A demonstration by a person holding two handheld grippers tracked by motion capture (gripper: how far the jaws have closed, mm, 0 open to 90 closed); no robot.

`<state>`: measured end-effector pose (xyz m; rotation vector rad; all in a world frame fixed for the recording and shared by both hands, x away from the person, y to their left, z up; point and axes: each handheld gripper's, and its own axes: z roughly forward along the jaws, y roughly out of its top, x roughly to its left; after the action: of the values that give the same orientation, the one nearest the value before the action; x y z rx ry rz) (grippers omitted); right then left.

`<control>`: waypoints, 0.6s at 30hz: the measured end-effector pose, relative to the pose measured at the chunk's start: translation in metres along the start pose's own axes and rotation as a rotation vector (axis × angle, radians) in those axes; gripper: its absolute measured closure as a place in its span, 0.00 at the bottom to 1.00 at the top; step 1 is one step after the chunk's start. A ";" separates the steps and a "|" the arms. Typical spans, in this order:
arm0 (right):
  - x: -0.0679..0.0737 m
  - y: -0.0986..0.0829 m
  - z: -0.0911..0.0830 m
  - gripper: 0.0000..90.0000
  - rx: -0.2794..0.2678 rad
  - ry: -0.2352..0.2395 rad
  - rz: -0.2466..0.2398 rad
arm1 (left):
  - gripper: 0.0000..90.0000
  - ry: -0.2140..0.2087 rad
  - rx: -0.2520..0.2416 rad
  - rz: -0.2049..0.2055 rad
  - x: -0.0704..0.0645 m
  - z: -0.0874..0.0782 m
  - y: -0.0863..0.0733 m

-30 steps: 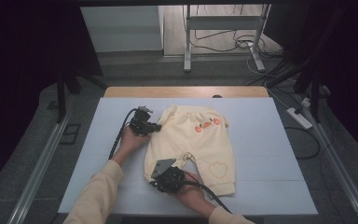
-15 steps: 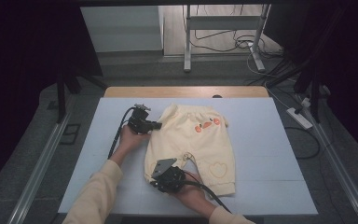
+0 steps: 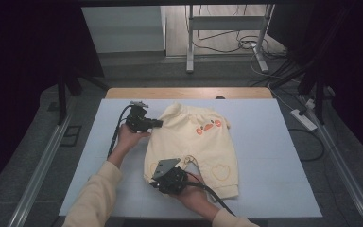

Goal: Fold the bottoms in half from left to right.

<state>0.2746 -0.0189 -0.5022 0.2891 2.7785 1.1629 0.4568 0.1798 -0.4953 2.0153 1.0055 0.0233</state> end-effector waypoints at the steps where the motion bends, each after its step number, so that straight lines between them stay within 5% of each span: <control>1: 0.001 0.001 0.000 0.90 -0.005 0.001 -0.006 | 0.94 -0.003 -0.001 -0.002 -0.001 -0.001 0.000; 18: 0.003 0.015 0.004 0.90 -0.044 0.027 -0.012 | 0.94 -0.005 -0.034 -0.008 0.002 -0.018 0.002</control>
<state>0.2747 -0.0054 -0.4941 0.2541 2.7701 1.2320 0.4529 0.1935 -0.4834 1.9791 1.0037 0.0311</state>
